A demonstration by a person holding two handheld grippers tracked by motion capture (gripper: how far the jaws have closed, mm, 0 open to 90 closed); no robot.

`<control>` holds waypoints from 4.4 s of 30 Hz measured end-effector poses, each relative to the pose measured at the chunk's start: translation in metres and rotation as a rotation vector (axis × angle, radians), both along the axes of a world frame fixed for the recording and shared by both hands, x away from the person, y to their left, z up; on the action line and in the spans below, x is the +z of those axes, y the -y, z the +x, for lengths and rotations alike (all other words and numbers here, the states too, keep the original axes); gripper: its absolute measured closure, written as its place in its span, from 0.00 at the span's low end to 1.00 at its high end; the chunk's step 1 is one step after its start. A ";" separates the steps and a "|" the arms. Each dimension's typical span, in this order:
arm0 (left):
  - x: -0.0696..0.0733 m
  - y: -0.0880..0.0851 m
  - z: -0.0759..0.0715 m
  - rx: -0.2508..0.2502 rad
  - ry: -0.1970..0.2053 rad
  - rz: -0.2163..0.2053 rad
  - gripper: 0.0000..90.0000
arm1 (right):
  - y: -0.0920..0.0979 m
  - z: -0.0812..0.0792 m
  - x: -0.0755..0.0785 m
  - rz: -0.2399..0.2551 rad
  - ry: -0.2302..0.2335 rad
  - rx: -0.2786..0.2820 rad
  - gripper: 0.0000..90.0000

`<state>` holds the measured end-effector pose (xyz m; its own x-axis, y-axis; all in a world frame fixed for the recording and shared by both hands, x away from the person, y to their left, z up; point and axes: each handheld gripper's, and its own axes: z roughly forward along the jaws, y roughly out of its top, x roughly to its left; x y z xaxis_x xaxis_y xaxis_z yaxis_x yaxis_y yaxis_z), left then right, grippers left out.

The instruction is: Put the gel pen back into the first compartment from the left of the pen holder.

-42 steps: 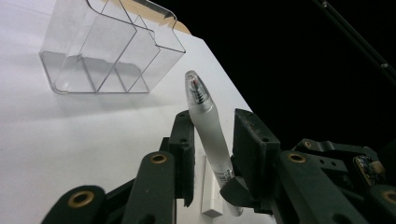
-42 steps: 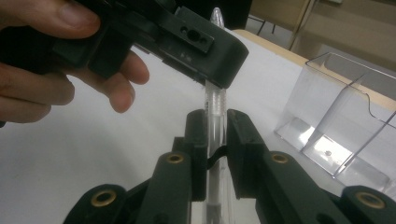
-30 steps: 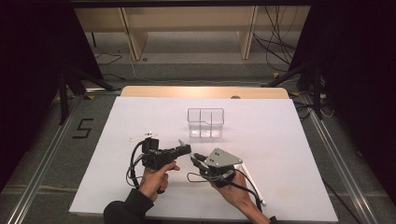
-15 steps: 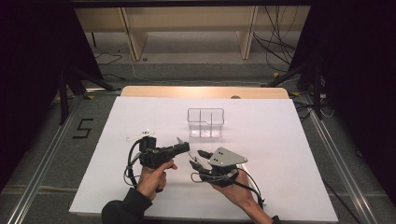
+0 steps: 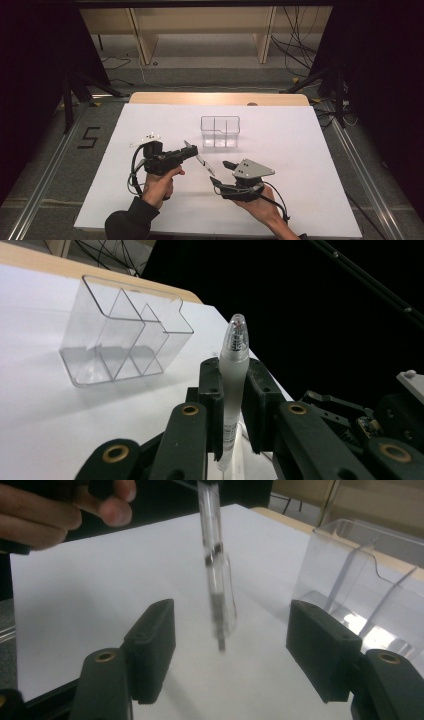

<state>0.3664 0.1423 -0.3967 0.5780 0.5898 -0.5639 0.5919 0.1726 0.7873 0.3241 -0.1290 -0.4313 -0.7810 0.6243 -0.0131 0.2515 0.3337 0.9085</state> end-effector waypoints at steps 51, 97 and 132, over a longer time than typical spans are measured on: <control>0.066 0.020 0.099 0.180 0.166 0.204 0.89 | 0.076 -0.015 -0.014 0.000 -0.147 -0.129 0.23; 0.013 0.045 0.128 0.196 0.096 0.334 0.89 | 0.077 -0.018 -0.014 0.008 -0.132 -0.134 0.23; 0.007 0.045 0.109 0.121 0.063 0.367 0.36 | 0.077 -0.018 -0.013 0.014 -0.130 -0.127 0.22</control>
